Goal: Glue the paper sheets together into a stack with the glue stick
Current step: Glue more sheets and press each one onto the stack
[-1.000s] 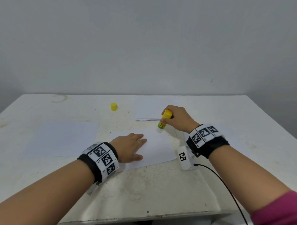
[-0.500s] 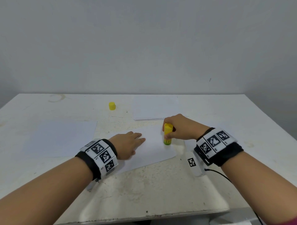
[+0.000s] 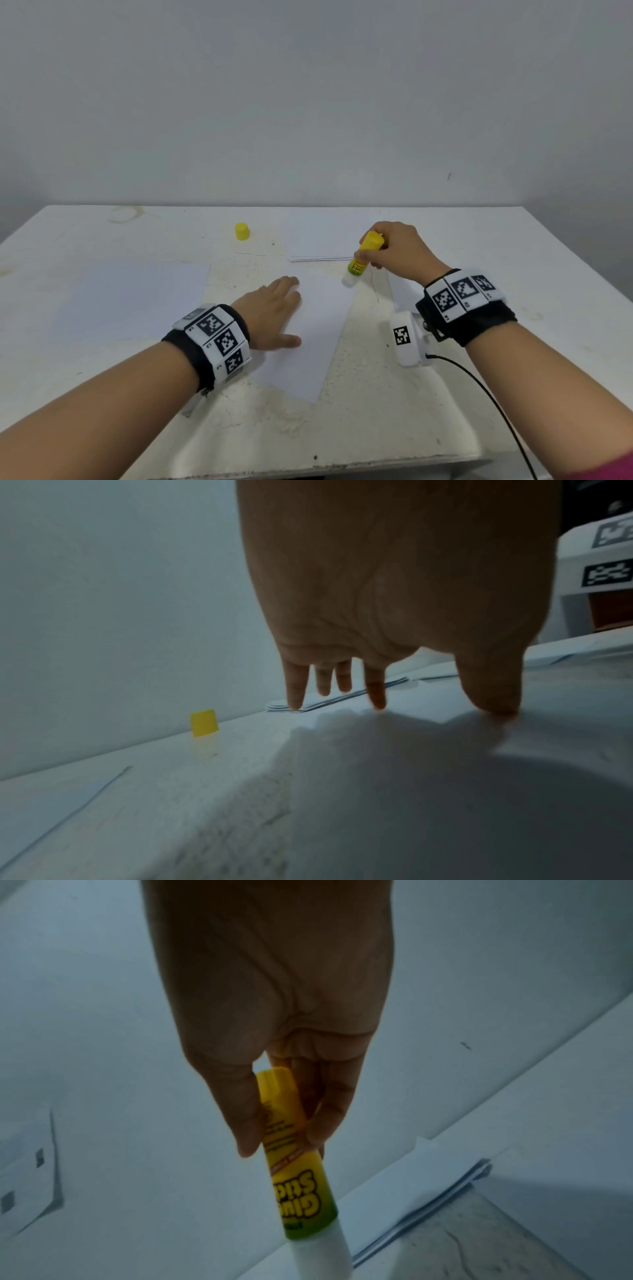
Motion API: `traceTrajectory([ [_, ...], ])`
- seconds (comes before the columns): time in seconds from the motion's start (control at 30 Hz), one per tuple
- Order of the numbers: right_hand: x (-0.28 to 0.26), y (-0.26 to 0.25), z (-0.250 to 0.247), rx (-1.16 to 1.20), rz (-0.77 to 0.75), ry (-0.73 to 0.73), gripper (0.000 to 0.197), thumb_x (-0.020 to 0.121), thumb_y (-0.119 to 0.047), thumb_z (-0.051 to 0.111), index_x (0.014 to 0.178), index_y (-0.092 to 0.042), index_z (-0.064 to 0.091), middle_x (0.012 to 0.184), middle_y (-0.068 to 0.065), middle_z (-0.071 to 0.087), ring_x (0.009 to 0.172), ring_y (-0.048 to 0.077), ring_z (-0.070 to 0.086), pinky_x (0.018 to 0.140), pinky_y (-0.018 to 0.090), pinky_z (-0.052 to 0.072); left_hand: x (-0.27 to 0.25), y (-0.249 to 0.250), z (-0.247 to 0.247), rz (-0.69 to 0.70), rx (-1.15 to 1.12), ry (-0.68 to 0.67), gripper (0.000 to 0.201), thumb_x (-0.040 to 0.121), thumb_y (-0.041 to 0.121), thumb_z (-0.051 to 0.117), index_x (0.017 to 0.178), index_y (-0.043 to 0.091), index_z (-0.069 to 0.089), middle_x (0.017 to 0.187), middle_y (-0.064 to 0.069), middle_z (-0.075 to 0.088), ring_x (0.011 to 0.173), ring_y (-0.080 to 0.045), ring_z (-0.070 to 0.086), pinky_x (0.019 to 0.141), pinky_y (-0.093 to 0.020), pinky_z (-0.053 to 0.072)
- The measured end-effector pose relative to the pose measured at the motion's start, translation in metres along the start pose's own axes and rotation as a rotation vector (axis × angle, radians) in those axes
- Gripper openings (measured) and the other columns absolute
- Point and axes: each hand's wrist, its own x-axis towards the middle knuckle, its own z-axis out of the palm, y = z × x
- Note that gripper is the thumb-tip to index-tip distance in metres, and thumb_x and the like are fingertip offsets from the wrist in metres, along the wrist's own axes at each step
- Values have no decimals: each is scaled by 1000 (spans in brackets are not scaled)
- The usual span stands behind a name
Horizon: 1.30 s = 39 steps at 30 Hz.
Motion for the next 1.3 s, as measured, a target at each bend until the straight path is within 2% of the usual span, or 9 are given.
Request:
traceTrajectory([
  [0.07, 6, 2, 6, 5, 5, 28, 22, 79, -18, 75, 96, -7, 66, 87, 2, 64, 74, 16, 59, 77, 32, 53, -1, 0, 0, 18, -43, -23, 65, 96, 51, 43, 146, 16, 23, 157, -7, 9, 141, -23, 23, 103, -40, 40],
  [0.17, 14, 2, 15, -1, 13, 36, 25, 79, -18, 74, 98, -5, 65, 90, 6, 64, 77, 19, 59, 79, 35, 53, 0, -1, -3, -12, -4, 18, 48, 100, 37, 40, 142, 15, 31, 140, -8, 36, 123, -22, 41, 89, -35, 47],
  [0.23, 18, 0, 21, 8, 16, 28, 26, 79, -18, 74, 99, -6, 65, 94, 8, 64, 82, 21, 60, 80, 36, 53, -1, -3, -4, -38, 20, 20, 44, 99, 33, 43, 138, 13, 37, 134, -6, 38, 117, -21, 44, 81, -31, 45],
  [0.43, 29, -20, 48, -37, -41, -47, 27, 83, -18, 70, 106, -9, 62, 108, 7, 61, 94, 17, 55, 76, 24, 42, -6, -12, 2, -69, -107, -47, 64, 95, 45, 47, 146, 13, 24, 158, -7, 10, 143, -23, 18, 110, -38, 33],
  [0.67, 36, -33, 70, -187, -111, -196, 31, 86, -21, 68, 113, -10, 57, 115, 10, 59, 104, 24, 55, 80, 29, 45, -7, -12, 6, -135, -65, 14, 77, 93, 59, 42, 149, 13, 18, 154, -4, 22, 135, -21, 30, 101, -39, 42],
  [0.9, 12, -33, 43, -387, -225, -419, 29, 84, -25, 70, 109, -13, 59, 95, -1, 52, 86, 16, 50, 75, 27, 43, -4, -16, 6, -119, -90, 9, 73, 94, 56, 43, 149, 15, 21, 151, -2, 25, 134, -20, 30, 101, -37, 42],
  [1.03, -10, -20, 27, -389, -214, -472, 26, 81, -27, 73, 103, -20, 61, 84, -10, 52, 79, 12, 53, 67, 24, 43, 1, -29, 7, -82, -118, 31, 53, 100, 36, 42, 148, 19, 27, 149, 1, 29, 132, -19, 32, 103, -36, 39],
  [1.13, -25, -15, 17, -393, -220, -504, 24, 81, -25, 74, 101, -19, 63, 77, -16, 50, 69, 1, 50, 60, 20, 40, 4, -39, 9, -62, -171, 30, 52, 100, 24, 44, 149, 22, 27, 150, 3, 28, 134, -18, 30, 107, -34, 34],
  [1.3, -40, -11, 4, -414, -213, -588, 23, 80, -27, 74, 99, -19, 63, 76, -17, 53, 66, 0, 50, 60, 18, 38, 4, -43, 13, -63, -206, 63, 56, 98, 24, 50, 149, 25, 25, 159, 6, 2, 136, -20, 28, 108, -33, 33],
])
